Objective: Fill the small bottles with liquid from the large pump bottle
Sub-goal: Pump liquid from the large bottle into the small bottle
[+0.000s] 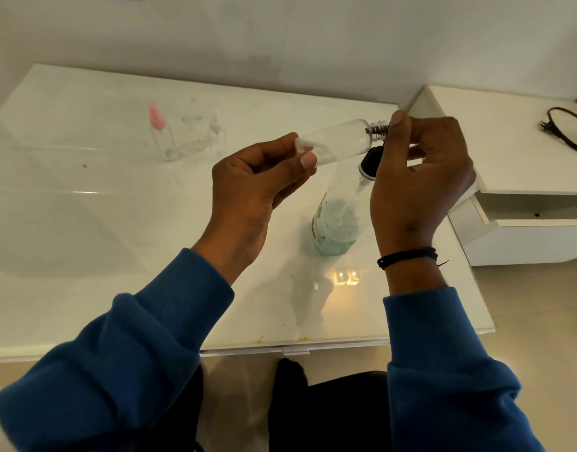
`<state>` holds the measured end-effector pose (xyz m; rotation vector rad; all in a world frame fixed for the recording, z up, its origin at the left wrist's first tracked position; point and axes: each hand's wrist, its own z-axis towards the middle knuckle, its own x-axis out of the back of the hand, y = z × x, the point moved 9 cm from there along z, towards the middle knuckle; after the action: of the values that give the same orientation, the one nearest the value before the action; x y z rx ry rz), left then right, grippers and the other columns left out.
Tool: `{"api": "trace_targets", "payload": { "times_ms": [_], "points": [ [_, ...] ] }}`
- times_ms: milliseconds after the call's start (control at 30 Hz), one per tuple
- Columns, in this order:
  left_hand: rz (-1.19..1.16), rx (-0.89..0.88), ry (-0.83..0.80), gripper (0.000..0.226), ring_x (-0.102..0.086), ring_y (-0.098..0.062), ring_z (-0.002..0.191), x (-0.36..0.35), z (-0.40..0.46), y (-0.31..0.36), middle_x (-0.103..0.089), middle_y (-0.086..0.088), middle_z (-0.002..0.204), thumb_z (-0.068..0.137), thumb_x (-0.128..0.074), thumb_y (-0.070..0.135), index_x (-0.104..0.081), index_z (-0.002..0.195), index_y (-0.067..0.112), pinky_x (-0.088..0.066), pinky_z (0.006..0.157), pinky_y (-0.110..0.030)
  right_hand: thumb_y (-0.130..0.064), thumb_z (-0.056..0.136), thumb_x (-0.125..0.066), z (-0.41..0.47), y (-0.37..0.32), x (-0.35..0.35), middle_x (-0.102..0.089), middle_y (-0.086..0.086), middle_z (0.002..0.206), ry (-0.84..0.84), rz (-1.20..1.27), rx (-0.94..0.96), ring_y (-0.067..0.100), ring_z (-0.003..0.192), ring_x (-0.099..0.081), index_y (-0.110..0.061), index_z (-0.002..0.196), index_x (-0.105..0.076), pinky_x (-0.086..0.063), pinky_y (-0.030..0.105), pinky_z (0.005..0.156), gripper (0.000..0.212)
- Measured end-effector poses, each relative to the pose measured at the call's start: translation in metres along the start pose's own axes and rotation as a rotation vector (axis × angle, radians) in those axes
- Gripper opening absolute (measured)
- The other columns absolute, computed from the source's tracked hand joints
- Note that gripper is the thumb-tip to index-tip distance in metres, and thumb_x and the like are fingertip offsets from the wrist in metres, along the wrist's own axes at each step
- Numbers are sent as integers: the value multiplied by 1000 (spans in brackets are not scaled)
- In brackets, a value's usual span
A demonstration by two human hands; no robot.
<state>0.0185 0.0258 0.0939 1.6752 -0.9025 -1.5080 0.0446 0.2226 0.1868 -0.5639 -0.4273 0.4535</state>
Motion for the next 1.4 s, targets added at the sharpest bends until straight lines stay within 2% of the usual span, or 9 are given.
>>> {"api": "trace_targets", "payload": {
  "times_ms": [133, 300, 600, 767, 933, 1067, 1167, 1300, 1400],
  "points": [
    [7, -3, -1, 36, -74, -29, 104, 1, 1, 0, -77, -13, 110, 84, -75, 1, -70, 119, 0, -59, 90, -33, -28, 95, -62, 1, -2, -2, -57, -12, 78, 1, -5, 12, 26, 69, -60, -13, 76, -69, -52, 43, 61, 26],
    [-30, 8, 7, 42, -74, -30, 103, 0, 0, 1, -77, -13, 108, 76, -79, 5, -70, 118, 0, -59, 89, -31, -25, 96, -62, -2, 0, -1, -59, -11, 79, -12, 28, -13, 27, 70, -60, -14, 76, -69, -42, 21, 64, 24],
    [-40, 8, 13, 50, -74, -29, 105, -1, 0, 2, -77, -14, 109, 71, -80, 9, -70, 119, 0, -59, 91, -34, -24, 96, -63, -3, 0, 0, -61, -10, 78, -15, 53, -17, 23, 68, -60, -15, 77, -69, -47, 28, 66, 22],
    [-16, -2, 11, 43, -74, -27, 104, 1, 2, 3, -77, -11, 108, 75, -79, 8, -71, 117, 3, -59, 91, -34, -24, 96, -63, 1, -3, 1, -60, -11, 78, 11, 43, 9, 26, 69, -60, -16, 77, -70, -40, 18, 63, 22],
    [-13, -9, 20, 54, -74, -27, 105, 0, 1, 6, -77, -10, 109, 68, -80, 13, -70, 120, 2, -60, 90, -32, -23, 96, -63, -4, -4, 0, -59, -14, 80, -15, 61, -5, 26, 69, -61, -26, 79, -65, -51, 36, 65, 18],
    [-21, -2, 15, 50, -74, -28, 104, 0, 1, 6, -77, -12, 109, 72, -80, 10, -70, 120, 1, -59, 90, -32, -23, 96, -63, 1, -7, 3, -58, -13, 77, 4, 40, 35, 27, 68, -59, -20, 76, -68, -42, 21, 64, 20],
    [-3, 2, 24, 41, -74, -28, 104, 2, 2, 6, -77, -13, 109, 80, -77, 2, -70, 120, 0, -59, 90, -33, -24, 96, -62, -3, -3, -2, -59, -10, 78, -14, 36, 9, 26, 69, -59, -15, 76, -69, -47, 29, 63, 23],
    [-9, 10, 24, 40, -74, -27, 104, 2, 1, 3, -78, -10, 107, 76, -79, 6, -72, 115, 5, -59, 91, -33, -22, 96, -63, -1, -2, 2, -59, -9, 76, -4, 67, 9, 26, 69, -60, -16, 75, -67, -39, 13, 64, 22],
    [1, -4, 10, 41, -74, -28, 104, 1, 2, 4, -78, -11, 108, 74, -80, 8, -73, 114, 4, -59, 92, -34, -23, 96, -62, 3, -3, 2, -59, -10, 76, 1, 58, 13, 27, 69, -60, -16, 75, -67, -39, 14, 62, 23]
  ]
}}
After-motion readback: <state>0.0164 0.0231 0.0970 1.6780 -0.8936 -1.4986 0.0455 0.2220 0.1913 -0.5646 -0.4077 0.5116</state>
